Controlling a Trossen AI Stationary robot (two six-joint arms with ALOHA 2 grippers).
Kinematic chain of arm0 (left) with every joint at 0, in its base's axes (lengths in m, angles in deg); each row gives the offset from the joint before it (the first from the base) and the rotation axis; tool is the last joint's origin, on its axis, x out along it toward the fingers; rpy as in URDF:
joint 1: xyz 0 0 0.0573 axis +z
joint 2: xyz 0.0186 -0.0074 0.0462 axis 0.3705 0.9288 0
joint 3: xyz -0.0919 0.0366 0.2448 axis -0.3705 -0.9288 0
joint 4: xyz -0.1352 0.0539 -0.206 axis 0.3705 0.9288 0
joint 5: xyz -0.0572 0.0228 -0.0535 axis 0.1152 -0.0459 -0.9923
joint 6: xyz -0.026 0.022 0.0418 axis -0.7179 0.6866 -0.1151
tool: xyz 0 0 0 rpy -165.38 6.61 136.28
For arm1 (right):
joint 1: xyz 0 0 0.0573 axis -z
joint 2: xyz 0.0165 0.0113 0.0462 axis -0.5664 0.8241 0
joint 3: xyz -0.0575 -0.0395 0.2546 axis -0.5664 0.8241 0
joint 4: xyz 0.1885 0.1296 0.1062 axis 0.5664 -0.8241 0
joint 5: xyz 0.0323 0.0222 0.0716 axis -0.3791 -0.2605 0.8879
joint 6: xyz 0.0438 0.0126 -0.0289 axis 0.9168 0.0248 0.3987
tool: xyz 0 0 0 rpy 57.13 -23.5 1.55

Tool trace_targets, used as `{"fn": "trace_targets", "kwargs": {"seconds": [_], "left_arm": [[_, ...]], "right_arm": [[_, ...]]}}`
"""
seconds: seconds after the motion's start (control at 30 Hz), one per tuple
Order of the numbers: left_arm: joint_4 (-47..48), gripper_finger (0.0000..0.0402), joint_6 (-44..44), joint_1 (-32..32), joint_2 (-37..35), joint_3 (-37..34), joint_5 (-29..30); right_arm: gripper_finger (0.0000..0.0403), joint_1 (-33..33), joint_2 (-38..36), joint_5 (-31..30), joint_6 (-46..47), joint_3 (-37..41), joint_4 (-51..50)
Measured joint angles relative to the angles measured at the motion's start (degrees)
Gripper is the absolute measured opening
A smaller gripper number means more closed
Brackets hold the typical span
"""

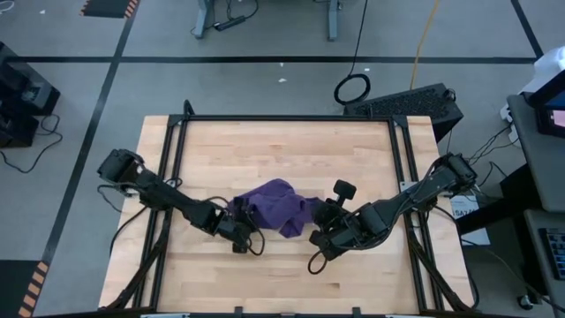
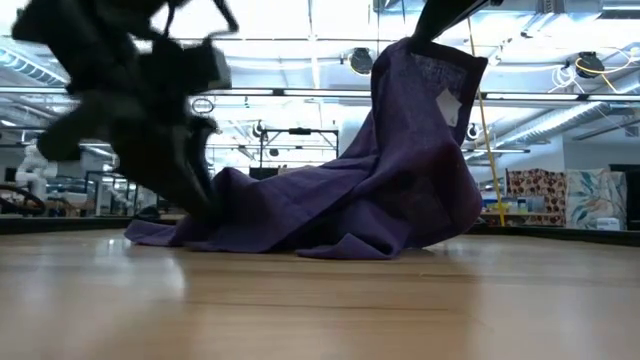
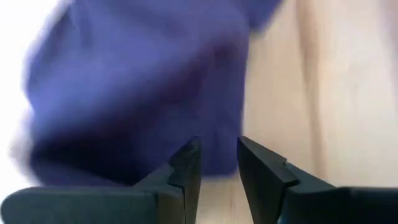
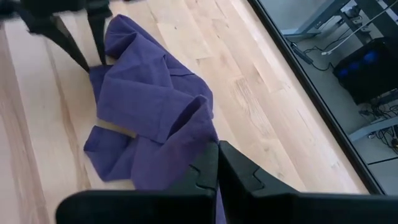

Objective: Roll towel into tight, uniform cylinder
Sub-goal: Fold the purple towel on the table

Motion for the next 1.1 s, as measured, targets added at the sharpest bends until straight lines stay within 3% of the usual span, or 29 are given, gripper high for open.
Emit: {"fn": "trace_targets", "kwargs": {"seconds": [0.13,0.3,0.53,0.67,0.83,1.1], "left_arm": [[4.95,0.0132,0.6,0.7,-0.25,-0.4,-1.13],[-2.15,0.0168,4.09,0.5,1.12,-0.49,-3.72],[-3.4,0.0171,4.42,3.66,4.91,-0.29,-7.37],[-3.5,0.013,5.4,5.03,5.65,-0.23,-10.0],[-2.89,0.0017,7.93,5.75,4.08,-0.34,-9.5],[6.71,0.0004,9.72,4.94,-9.14,3.85,-0.38]], "right_arm": [[0.0,-0.01,0.0,0.0,-0.2,0.0,-0.05],[0.0,-0.01,0.0,-0.04,-0.22,0.0,0.05],[0.0,-0.12,0.0,-0.04,-0.14,0.0,0.35],[0.0,-0.28,0.0,-0.02,0.03,0.0,0.35],[0.0,-0.55,0.22,2.17,-0.14,0.0,0.12],[0.0,-2.07,0.22,3.17,-0.33,0.0,-0.44]]}}
